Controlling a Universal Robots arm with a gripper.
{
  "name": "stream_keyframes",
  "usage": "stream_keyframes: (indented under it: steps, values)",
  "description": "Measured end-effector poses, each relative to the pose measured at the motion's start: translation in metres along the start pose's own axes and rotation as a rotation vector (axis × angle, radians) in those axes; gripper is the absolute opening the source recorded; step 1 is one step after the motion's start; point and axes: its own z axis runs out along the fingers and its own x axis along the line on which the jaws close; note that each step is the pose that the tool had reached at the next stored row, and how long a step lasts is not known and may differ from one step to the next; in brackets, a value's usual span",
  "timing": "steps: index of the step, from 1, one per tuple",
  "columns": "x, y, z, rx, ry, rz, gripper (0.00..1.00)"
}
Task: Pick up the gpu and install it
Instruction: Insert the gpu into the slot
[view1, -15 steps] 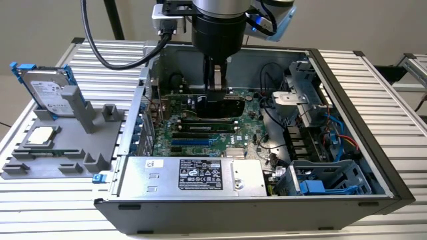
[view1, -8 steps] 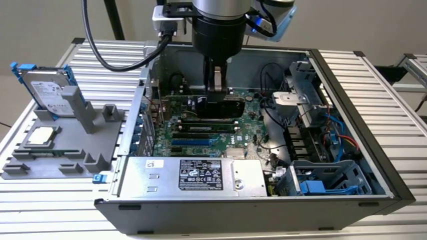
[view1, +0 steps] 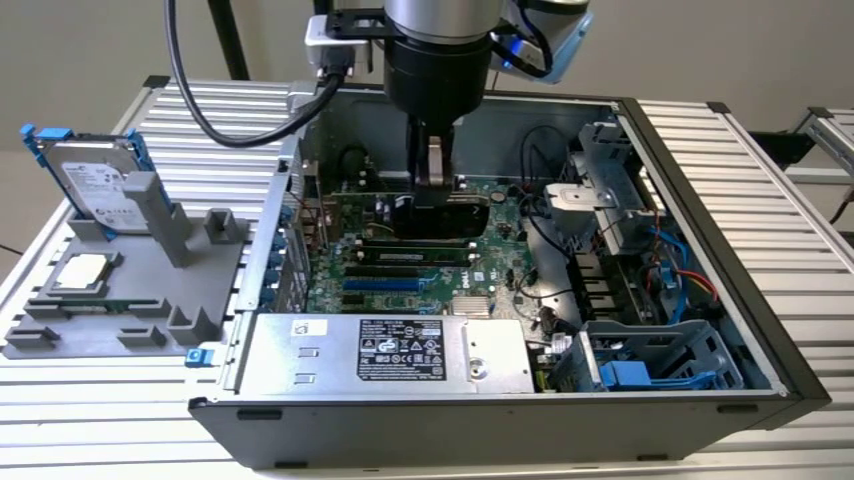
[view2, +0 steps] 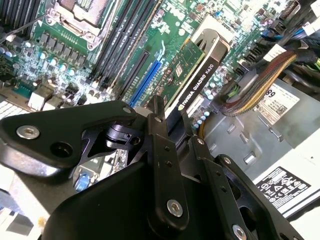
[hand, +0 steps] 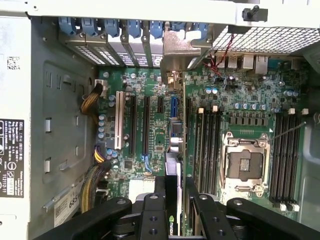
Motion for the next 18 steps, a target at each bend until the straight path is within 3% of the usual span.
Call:
stream_keyframes:
  steps: [18]
  values:
    - [0.0,0.0,0.0053,0.0,0.0001,-0.001,0.0]
